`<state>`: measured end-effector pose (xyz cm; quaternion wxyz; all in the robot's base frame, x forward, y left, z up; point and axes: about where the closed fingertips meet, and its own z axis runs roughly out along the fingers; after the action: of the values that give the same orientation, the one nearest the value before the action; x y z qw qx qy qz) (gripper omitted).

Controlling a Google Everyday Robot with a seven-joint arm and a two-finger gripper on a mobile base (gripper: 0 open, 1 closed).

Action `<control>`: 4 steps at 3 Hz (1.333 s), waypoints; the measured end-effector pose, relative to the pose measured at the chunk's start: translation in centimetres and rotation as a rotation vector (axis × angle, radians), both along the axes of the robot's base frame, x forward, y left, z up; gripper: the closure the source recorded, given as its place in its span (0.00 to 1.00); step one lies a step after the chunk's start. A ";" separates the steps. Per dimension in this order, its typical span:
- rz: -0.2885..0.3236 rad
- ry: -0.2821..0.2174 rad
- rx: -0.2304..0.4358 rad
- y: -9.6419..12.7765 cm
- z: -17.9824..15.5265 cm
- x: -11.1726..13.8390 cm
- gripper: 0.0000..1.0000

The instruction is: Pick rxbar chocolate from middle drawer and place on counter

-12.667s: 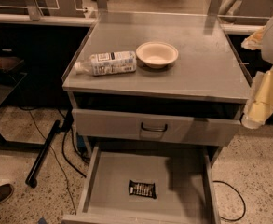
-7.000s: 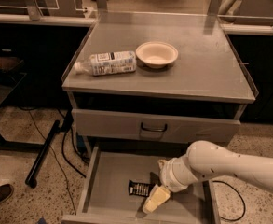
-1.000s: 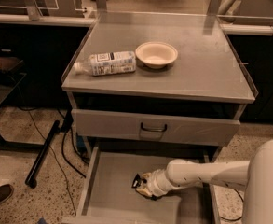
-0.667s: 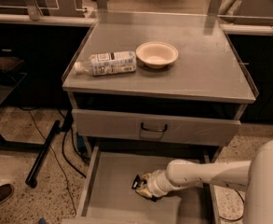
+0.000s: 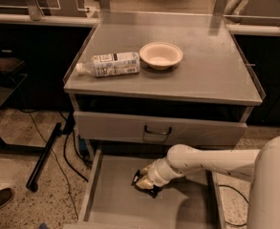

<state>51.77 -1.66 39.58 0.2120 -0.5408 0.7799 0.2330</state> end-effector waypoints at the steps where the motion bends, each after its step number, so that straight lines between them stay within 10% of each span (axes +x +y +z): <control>1: -0.011 0.023 -0.052 -1.0 4.8 1.3 1.00; 4: -0.144 0.042 -0.154 -5.7 10.2 -0.5 1.00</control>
Offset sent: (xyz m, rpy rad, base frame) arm -0.0032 -0.0720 0.1447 -0.2359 0.0542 -0.1510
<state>51.28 -7.34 49.75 0.1698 -0.4930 0.8366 0.1679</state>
